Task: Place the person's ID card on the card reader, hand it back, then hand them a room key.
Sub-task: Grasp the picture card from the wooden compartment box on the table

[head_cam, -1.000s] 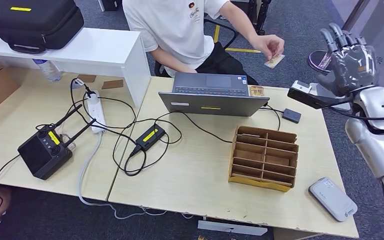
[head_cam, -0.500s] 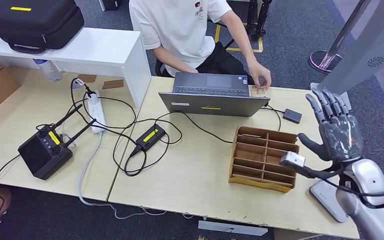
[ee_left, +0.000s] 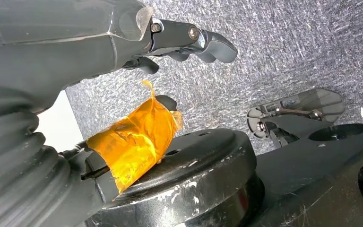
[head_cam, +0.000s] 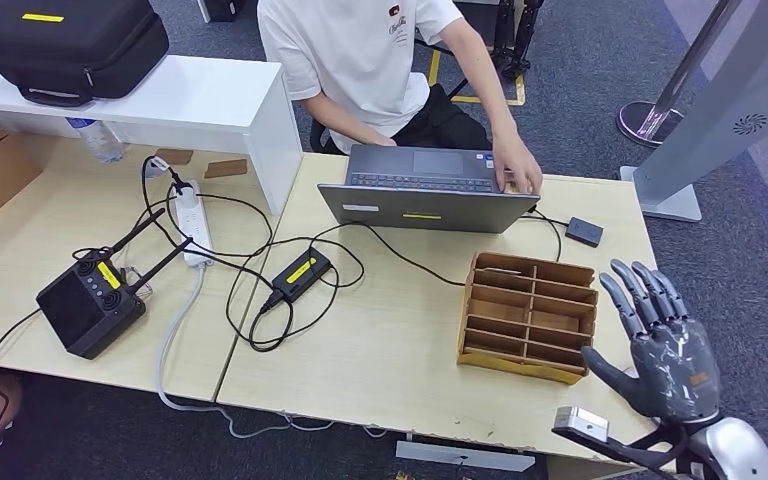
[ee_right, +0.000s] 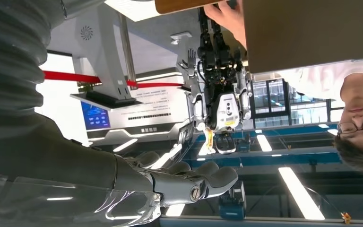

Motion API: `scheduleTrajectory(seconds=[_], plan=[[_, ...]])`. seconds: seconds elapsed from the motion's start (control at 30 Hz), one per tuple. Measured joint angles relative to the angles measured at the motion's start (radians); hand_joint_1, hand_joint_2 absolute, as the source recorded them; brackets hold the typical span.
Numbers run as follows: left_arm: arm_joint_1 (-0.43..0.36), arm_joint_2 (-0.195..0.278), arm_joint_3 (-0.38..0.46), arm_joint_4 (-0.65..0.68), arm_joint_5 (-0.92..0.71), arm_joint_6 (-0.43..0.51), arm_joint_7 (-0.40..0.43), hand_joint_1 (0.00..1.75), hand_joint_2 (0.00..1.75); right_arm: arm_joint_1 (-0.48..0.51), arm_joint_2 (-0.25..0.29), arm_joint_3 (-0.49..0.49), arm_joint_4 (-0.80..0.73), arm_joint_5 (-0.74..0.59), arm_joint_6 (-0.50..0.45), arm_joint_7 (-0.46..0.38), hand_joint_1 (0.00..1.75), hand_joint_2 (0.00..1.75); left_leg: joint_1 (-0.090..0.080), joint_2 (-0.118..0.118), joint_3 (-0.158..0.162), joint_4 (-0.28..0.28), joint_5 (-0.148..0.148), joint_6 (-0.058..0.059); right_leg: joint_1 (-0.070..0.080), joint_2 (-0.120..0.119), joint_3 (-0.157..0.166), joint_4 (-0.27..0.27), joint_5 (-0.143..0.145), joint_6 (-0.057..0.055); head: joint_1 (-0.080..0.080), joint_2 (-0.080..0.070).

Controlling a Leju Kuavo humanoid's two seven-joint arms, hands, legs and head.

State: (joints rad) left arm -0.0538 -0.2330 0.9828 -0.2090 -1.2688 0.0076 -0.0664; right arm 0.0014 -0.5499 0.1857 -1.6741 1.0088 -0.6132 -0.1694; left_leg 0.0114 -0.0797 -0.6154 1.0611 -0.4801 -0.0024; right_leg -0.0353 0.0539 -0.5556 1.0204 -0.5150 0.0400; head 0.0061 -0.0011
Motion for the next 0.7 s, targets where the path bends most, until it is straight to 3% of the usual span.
scheduleTrajectory(seconds=[0.43,0.7], plan=[[0.000,0.000,0.006,0.000,0.002,0.000,0.000,0.00,1.75,0.026,0.005,-0.016,-0.028,-0.001,0.013,0.000,0.00,1.75,0.000,0.000,0.000,0.000,0.000,0.000,0.000,0.000,0.000,0.000,0.000,0.000,0.000,0.000],[0.000,0.000,0.012,0.000,0.000,0.001,0.000,0.00,1.75,0.014,0.006,-0.001,-0.031,0.002,0.101,0.003,0.00,1.75,0.000,0.000,0.000,0.000,0.000,0.000,0.000,0.001,0.000,0.000,0.000,0.000,0.000,0.000]])
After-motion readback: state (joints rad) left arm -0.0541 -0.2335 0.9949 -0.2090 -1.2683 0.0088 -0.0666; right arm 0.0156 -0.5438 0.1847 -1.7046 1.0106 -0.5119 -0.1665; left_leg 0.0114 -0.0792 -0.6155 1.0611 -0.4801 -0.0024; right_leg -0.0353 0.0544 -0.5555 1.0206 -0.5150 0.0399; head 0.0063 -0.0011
